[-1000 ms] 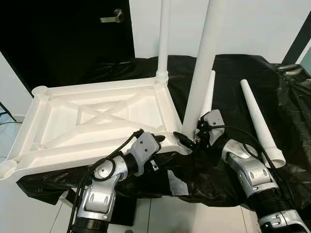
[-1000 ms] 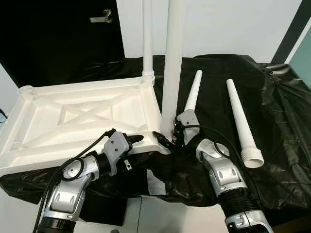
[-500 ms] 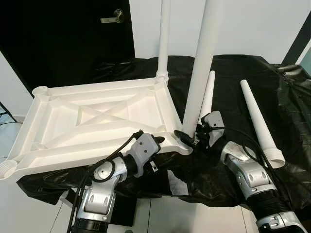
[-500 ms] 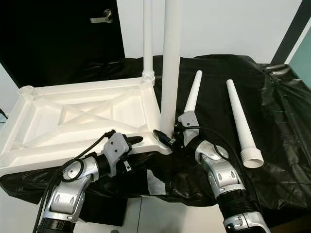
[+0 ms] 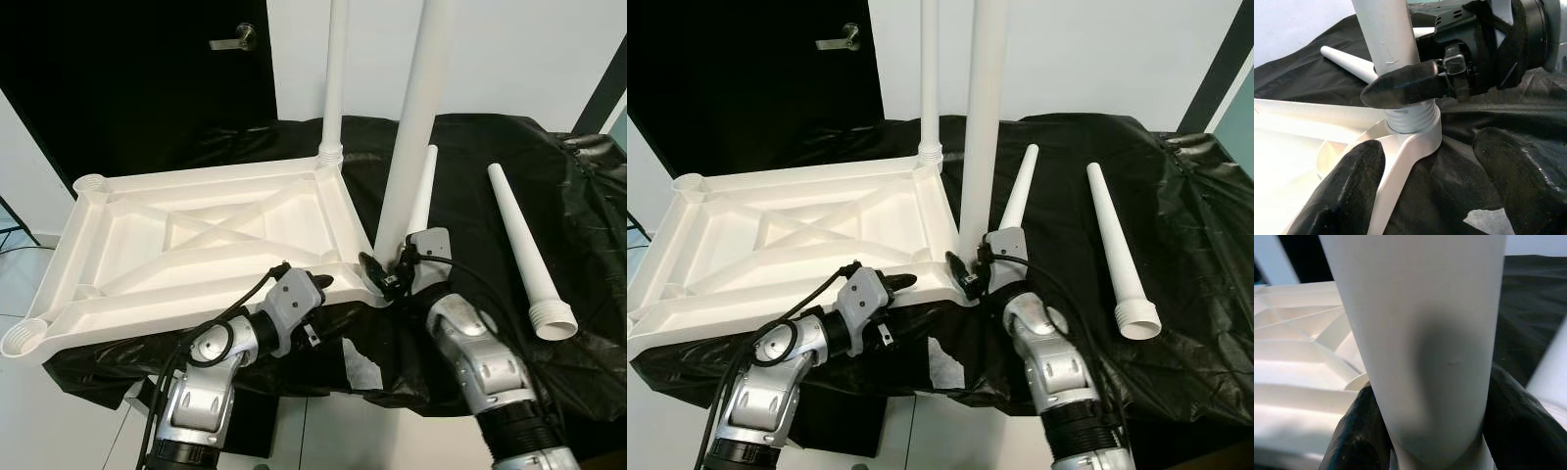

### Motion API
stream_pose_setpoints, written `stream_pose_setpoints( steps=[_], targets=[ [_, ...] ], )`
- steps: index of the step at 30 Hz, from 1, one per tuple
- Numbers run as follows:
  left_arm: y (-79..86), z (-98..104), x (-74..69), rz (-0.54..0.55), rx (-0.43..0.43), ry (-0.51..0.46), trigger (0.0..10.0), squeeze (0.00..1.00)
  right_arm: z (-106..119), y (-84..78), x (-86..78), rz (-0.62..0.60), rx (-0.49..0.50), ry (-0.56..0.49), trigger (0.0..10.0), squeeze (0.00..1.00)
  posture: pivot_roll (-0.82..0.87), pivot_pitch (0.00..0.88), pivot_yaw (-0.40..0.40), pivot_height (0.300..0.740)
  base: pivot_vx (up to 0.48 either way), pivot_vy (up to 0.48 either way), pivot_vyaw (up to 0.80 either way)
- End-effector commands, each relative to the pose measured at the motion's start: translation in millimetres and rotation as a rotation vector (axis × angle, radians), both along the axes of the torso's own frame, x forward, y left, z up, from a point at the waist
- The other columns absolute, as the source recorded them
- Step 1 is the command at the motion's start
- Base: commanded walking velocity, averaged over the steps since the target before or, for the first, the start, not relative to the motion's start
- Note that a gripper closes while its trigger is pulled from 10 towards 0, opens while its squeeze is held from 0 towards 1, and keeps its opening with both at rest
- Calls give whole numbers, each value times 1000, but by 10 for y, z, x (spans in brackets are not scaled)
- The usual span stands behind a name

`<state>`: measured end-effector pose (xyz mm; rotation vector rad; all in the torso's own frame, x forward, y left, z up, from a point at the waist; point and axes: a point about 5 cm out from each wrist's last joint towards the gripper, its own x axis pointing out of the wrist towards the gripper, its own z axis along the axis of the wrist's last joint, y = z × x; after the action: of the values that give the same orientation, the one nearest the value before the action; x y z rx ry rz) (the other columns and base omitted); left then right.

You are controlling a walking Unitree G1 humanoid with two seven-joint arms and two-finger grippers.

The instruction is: Building children table

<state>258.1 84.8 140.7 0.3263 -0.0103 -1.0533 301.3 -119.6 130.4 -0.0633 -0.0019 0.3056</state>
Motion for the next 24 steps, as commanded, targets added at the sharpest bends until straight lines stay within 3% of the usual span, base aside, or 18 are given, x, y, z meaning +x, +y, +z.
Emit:
stream_pose_setpoints(
  steps=[1,6,10,18,19,24],
  targets=[
    [25,-6,77,153,-14,-38,10000,0,-167,-169,-28,-134,-33,81,10000,0,-46,0,15,740,0,0,0],
    [58,-15,119,167,-9,-40,10000,0,-167,-16,-72,-236,36,85,10000,0,-52,0,22,740,0,0,0],
    [113,30,187,182,-3,-57,10000,0,-134,202,-100,-188,60,80,10000,0,-56,0,24,740,0,0,0],
    [140,45,215,184,5,-67,10000,0,-79,166,-95,-189,54,56,10000,0,-58,0,25,740,0,0,0],
    [137,48,218,185,4,-68,10000,0,-60,168,-100,-175,55,42,10000,1000,-57,0,25,740,0,0,0],
    [139,51,212,184,1,-71,10000,0,15,137,-142,-69,58,-7,10000,1000,-57,0,28,740,0,0,0]
  ],
)
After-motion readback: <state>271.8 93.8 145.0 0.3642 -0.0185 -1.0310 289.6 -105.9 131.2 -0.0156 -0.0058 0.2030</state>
